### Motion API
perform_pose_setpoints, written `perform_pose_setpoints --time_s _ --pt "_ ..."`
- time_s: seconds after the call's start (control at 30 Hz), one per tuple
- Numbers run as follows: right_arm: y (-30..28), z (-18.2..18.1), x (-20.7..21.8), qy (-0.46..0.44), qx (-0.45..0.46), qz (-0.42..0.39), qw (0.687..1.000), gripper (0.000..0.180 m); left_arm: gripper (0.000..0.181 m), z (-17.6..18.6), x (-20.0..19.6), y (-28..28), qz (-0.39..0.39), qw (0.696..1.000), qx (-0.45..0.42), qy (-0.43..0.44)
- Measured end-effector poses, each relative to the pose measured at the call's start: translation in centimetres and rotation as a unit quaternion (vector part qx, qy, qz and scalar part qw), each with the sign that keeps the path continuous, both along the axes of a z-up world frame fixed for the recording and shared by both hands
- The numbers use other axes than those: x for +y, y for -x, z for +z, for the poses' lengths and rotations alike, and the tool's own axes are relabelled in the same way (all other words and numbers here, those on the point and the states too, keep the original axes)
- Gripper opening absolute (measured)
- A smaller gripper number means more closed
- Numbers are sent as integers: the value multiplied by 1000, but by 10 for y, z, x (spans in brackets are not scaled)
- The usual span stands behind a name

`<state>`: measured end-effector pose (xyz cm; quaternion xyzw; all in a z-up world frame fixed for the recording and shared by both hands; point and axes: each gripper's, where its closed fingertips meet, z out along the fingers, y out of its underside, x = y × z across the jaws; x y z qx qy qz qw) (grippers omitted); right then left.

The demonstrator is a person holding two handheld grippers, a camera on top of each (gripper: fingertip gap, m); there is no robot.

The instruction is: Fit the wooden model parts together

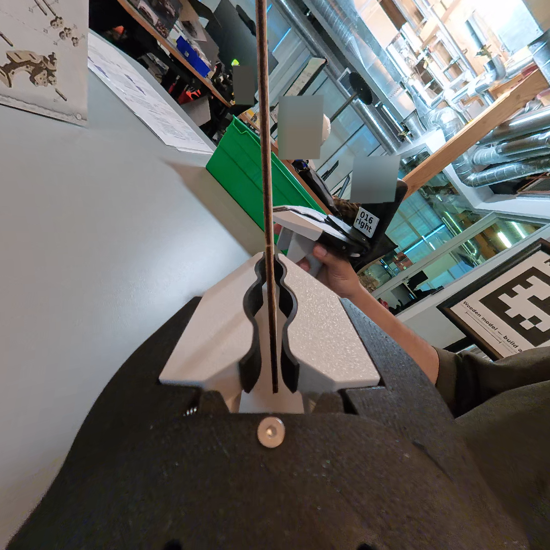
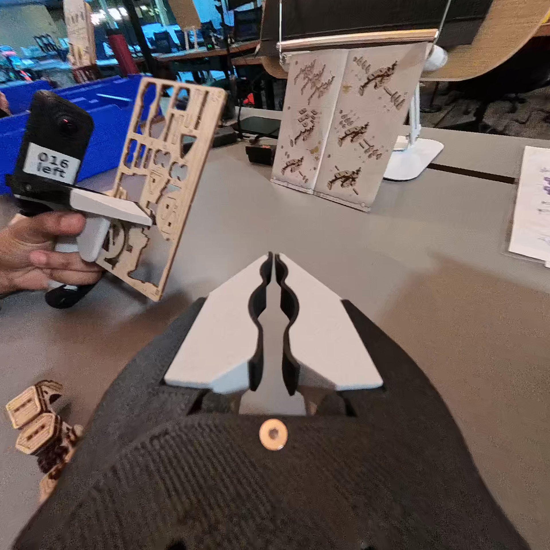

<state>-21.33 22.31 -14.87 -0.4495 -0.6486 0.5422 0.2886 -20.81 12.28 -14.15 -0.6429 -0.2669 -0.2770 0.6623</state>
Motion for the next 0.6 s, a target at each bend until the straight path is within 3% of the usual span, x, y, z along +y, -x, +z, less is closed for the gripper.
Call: perform_pose_setpoints --time_s 0.07,0.23,0.47,0.6 --pt "2 5 -7 32 6 9 999 24 0 0 2 0 -4 1000 0 0" --pt "2 7 -28 142 -38 65 987 24 0 1 9 2 -3 1000 2 -3" --pt "-1 -3 -41 84 -52 69 993 37 0 4 17 -1 -18 1000 7 -11" --pt "6 -14 -36 19 -57 14 998 43 0 9 13 0 -16 999 6 -34"
